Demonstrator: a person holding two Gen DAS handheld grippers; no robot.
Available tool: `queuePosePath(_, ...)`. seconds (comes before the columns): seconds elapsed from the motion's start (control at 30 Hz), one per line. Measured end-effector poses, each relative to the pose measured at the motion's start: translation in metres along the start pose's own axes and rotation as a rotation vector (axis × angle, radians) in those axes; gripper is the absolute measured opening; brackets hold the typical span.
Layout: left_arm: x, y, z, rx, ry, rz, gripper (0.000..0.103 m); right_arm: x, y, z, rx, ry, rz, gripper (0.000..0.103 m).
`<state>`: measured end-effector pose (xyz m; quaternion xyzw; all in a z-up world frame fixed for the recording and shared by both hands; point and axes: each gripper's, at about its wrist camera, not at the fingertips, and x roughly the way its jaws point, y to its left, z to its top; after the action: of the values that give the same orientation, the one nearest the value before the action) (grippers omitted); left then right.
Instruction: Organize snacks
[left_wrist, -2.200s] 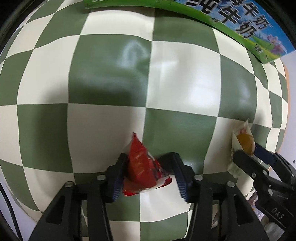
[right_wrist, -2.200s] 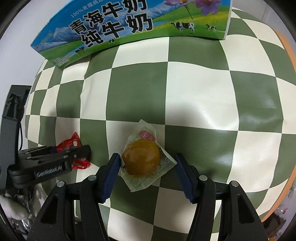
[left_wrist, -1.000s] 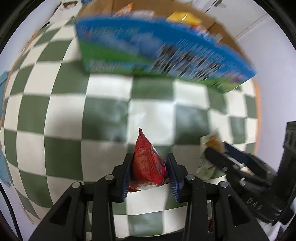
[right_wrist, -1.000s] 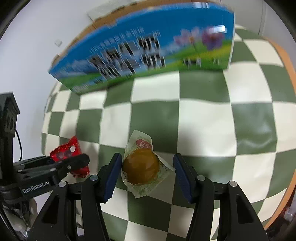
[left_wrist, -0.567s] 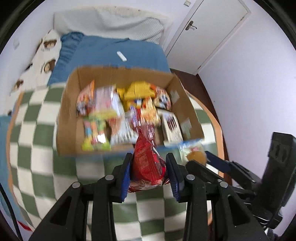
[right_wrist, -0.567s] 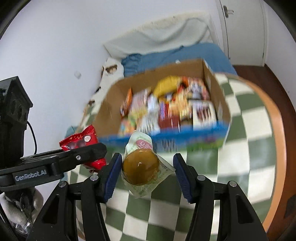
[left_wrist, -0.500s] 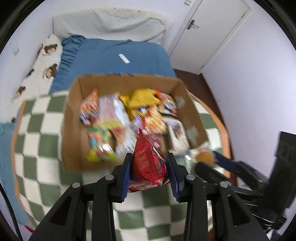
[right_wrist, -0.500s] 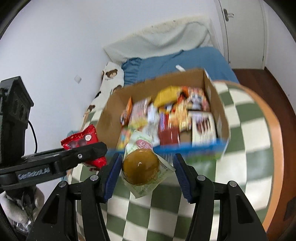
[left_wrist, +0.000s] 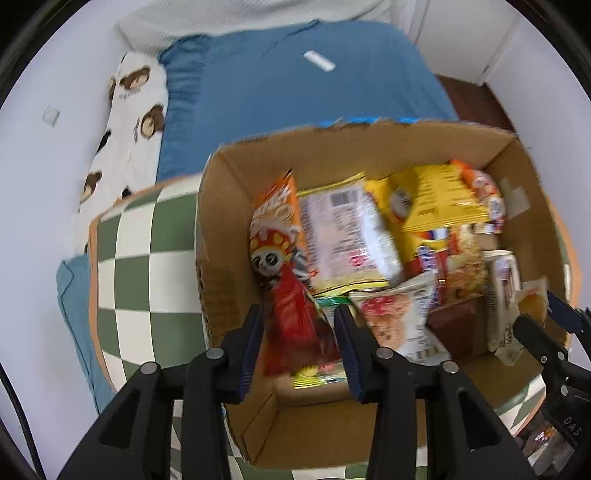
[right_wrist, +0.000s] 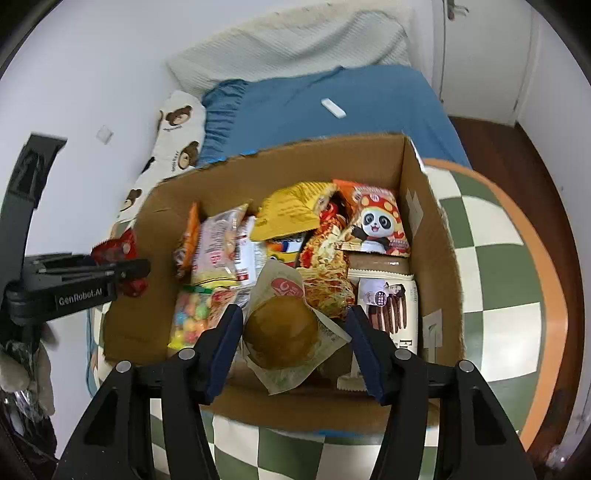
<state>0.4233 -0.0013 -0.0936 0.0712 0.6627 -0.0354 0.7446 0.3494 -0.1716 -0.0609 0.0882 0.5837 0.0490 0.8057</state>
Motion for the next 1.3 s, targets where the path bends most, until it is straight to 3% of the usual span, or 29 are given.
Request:
queuePosePath(0.03, 0.005, 0.002, 0.000, -0.014, 0.016, -0.001, 0.054, 0.008, -0.002, 0.001, 0.007, 0.039, -0.016, 0.069)
queuePosePath(0.07, 0.010, 0.004, -0.001, -0.025, 0.030, -0.016, 0.070, 0.014, -0.003, 0.002, 0.011, 0.064, -0.021, 0.075)
queuePosePath(0.1, 0.012, 0.005, -0.001, -0.034, 0.035, -0.023, 0.086, 0.018, -0.005, 0.002, 0.017, 0.083, -0.030, 0.091)
queuePosePath(0.13, 0.014, 0.006, -0.003, -0.039, 0.033, -0.025, 0.090, 0.021, -0.006, 0.001, 0.020, 0.090, -0.044, 0.097)
queuePosePath(0.17, 0.014, 0.005, -0.005, -0.037, 0.029, -0.030, 0.092, 0.021, -0.007, 0.001, 0.017, 0.093, -0.058, 0.097)
queuePosePath(0.5, 0.025, -0.009, -0.029, -0.068, 0.035, -0.088, 0.093, 0.025, -0.012, 0.003, -0.023, 0.138, -0.152, 0.098)
queuePosePath(0.83, 0.007, -0.014, -0.048, -0.105, -0.030, -0.111, 0.093, 0.011, -0.008, -0.008, -0.046, 0.103, -0.182, 0.098)
queuePosePath(1.07, -0.035, -0.017, -0.069, -0.121, -0.140, -0.122, 0.093, -0.017, 0.000, -0.022, -0.063, 0.015, -0.186, 0.098)
queuePosePath(1.3, -0.075, -0.018, -0.103, -0.132, -0.265, -0.126, 0.093, -0.068, 0.010, -0.047, -0.074, -0.138, -0.213, 0.100)
